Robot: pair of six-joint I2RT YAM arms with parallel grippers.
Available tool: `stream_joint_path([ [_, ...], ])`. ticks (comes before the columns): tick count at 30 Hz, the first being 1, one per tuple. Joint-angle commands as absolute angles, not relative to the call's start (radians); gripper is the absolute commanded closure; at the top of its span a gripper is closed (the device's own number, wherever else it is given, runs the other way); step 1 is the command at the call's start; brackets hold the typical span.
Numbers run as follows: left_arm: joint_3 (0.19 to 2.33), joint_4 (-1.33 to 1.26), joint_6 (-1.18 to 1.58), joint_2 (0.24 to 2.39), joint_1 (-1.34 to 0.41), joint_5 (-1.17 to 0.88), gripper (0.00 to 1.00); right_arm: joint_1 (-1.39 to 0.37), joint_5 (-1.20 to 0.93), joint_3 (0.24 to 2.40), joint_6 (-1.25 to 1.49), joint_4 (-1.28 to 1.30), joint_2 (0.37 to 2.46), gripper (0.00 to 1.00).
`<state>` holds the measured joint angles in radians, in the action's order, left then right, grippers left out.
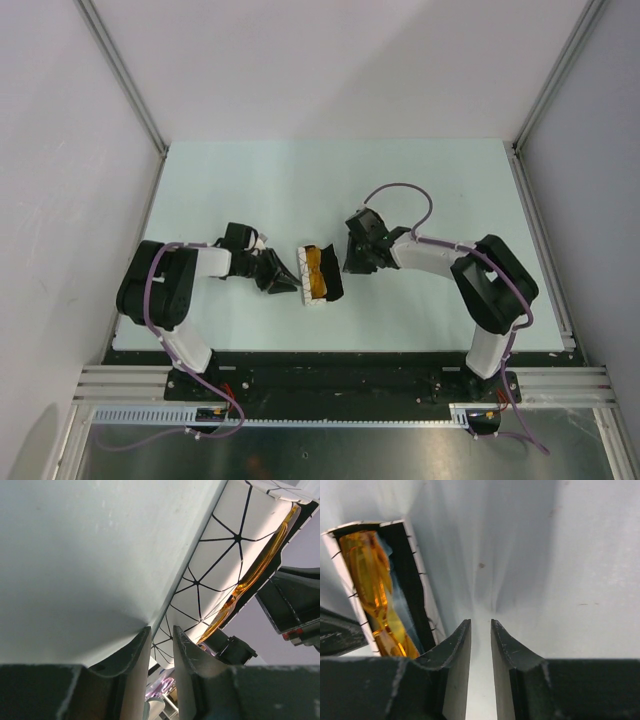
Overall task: Organize the sunglasses
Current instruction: Close the case with sunglasses at the center of the board.
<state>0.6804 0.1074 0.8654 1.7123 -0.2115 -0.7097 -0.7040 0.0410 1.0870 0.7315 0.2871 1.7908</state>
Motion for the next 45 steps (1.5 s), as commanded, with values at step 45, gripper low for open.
stream_joint_path([
  [45,0.686,0.124,0.833,1.756,-0.218,-0.574,0.68,-0.917,-0.014,1.422,0.488,0.497,2.075,0.69],
])
